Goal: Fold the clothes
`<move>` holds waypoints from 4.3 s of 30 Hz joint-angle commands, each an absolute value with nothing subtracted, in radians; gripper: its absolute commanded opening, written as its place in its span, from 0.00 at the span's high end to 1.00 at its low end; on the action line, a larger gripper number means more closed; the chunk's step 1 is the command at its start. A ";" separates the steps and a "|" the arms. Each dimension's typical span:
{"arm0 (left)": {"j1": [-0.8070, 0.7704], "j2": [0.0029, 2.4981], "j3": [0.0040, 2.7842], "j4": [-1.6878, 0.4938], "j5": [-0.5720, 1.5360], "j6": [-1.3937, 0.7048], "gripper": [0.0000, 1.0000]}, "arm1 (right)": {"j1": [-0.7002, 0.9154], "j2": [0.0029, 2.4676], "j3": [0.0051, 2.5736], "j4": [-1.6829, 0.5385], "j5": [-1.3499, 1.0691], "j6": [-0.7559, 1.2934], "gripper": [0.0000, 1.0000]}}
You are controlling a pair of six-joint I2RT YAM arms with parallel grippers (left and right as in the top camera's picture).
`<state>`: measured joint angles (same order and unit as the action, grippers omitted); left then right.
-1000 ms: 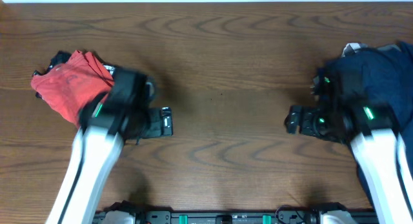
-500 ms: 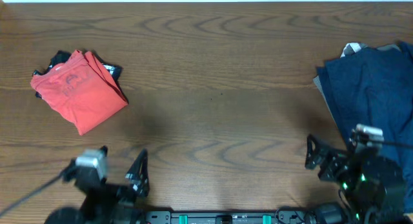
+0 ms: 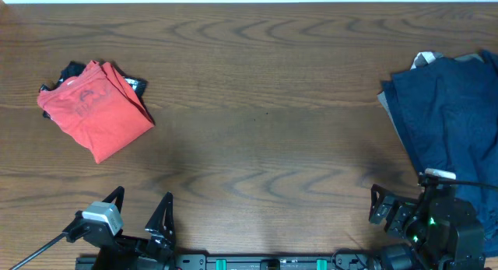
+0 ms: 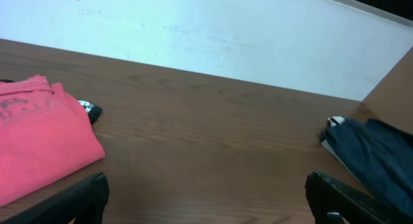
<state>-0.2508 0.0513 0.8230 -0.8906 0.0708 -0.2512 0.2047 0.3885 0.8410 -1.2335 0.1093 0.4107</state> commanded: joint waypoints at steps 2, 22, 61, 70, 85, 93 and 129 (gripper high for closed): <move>-0.254 0.050 0.813 -0.889 0.059 -0.256 0.02 | 0.213 0.386 0.836 -1.233 0.123 0.422 0.01; -0.254 0.050 0.813 -0.889 0.059 -0.256 0.02 | 0.147 0.006 0.245 -0.310 0.047 0.184 0.01; -0.254 0.050 0.813 -0.889 0.059 -0.256 0.02 | 0.148 0.006 0.006 -0.074 -0.004 0.122 0.01; -0.214 0.049 0.804 -0.968 -0.039 -0.169 0.02 | 0.148 0.006 0.006 -0.074 -0.004 0.122 0.01; 0.001 0.002 0.298 -0.511 -0.038 -0.170 0.02 | 0.148 0.006 0.006 -0.074 -0.004 0.122 0.01; 0.001 0.002 0.052 -0.073 -0.039 -0.169 0.02 | 0.148 0.006 0.006 -0.074 -0.004 0.122 0.01; 0.001 0.004 0.004 -0.070 -0.038 -0.173 0.02 | 0.148 0.006 0.006 -0.074 -0.004 0.122 0.01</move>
